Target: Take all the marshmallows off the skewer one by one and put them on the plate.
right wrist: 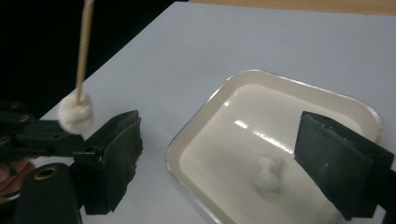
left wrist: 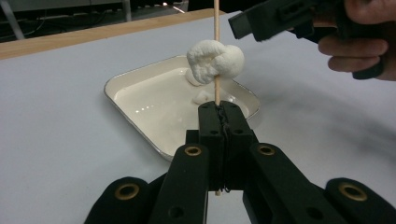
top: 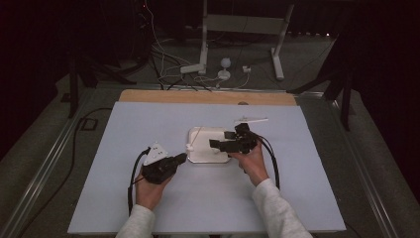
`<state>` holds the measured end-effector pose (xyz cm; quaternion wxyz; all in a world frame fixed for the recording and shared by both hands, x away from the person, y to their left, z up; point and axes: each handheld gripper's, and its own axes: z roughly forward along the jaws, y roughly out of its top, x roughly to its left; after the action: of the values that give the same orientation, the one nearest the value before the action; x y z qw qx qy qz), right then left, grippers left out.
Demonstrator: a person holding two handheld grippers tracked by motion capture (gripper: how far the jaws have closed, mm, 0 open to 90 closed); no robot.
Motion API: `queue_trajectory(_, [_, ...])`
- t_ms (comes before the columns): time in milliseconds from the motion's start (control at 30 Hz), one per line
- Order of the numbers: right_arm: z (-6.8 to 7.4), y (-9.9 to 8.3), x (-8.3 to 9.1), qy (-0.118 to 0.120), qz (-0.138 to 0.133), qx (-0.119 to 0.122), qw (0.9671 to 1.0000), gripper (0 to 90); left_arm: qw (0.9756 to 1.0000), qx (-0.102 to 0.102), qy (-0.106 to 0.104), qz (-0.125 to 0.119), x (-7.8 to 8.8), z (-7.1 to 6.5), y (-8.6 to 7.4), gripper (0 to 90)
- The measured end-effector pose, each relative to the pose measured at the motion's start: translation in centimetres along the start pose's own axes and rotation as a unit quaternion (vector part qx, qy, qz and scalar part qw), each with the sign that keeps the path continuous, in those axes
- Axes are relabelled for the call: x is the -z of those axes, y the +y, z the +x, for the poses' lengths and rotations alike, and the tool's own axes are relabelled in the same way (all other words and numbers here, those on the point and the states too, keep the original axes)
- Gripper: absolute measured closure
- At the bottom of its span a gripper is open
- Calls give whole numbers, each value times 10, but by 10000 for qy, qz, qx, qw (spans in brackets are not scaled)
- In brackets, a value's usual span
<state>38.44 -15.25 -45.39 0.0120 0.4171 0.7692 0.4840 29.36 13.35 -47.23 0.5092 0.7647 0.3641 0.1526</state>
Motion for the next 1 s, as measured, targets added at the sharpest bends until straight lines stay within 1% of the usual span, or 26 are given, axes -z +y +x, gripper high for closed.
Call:
queue_trajectory(133, [5,-2,-2,77,45,41,10000,146,10000,18,7,-12,0,0,0,900])
queue_trajectory(233, [9,-3,-3,187,42,2,9998,147,10000,28,14,-22,0,0,0,900])
queue_trajectory(333, [13,-3,-3,274,48,54,9996,153,10000,40,25,-32,-1,0,0,900])
queue_trajectory(367, [15,-3,-4,350,46,52,9994,160,10000,46,23,-31,-1,-1,0,900])
queue_trajectory(433, [18,-3,-5,514,43,26,9987,189,10000,46,18,-35,-2,-1,1,900])
queue_trajectory(533, [24,-3,-8,632,54,77,9980,230,10000,57,2,-47,-3,-2,1,900])
queue_trajectory(667, [32,-4,-11,833,42,58,9965,291,10000,40,-39,-64,-4,-4,1,900])
queue_trajectory(767, [36,-4,-14,1020,33,73,9948,357,10000,41,-54,-62,-5,-4,1,900])
queue_trajectory(867, [40,-4,-17,1117,77,126,9936,432,9999,17,-104,-90,-6,-6,1,900])
queue_trajectory(933, [41,-5,-20,1186,96,82,9929,468,9998,-15,-143,-106,-6,-7,2,900])
queue_trajectory(1000, [40,-5,-23,1316,105,-45,9912,514,9998,-32,-153,-95,-7,-8,2,900])
